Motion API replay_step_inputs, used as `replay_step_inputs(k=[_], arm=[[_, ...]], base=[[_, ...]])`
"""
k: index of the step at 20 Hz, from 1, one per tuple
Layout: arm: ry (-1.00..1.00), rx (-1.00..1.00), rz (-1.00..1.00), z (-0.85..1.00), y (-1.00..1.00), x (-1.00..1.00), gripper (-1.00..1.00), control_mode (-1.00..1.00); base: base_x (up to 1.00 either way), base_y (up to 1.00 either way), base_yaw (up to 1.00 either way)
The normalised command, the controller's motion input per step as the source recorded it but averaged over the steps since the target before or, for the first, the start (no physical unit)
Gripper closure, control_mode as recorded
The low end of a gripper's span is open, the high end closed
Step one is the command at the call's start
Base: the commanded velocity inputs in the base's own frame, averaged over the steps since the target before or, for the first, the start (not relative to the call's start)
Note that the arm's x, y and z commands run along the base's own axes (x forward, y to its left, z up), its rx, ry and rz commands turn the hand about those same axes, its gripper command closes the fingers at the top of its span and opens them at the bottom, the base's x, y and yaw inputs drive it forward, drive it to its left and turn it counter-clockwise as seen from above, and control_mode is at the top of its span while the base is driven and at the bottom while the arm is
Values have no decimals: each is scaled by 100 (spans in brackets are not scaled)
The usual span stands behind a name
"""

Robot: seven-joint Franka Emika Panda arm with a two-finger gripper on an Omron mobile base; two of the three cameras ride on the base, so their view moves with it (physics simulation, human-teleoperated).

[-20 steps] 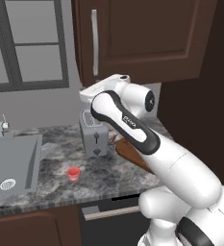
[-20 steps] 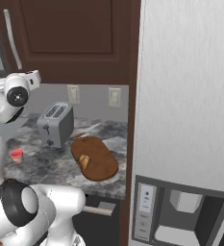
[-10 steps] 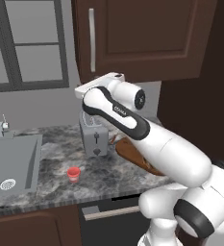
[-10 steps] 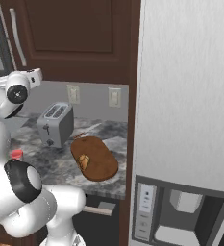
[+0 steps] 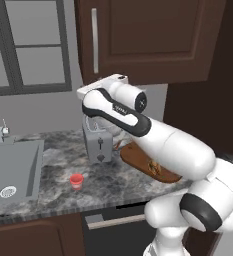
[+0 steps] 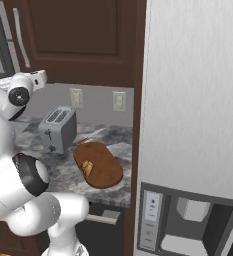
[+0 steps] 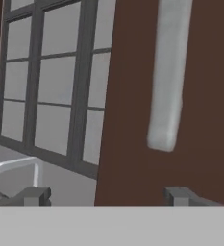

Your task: Pick the bread, place it on the cutting board, pick the jam, place it on the counter, and close the cabinet.

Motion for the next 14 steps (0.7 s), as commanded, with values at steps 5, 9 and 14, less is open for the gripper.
replay_step_inputs(k=[5,9,14], arm=[[0,0,-6,0,0,39,-100,-100],[0,0,-5,0,0,28,-100,-100],[1,0,-2,0,0,13,-100,-100]], base=[[0,0,0],[0,0,0],[0,0,0]])
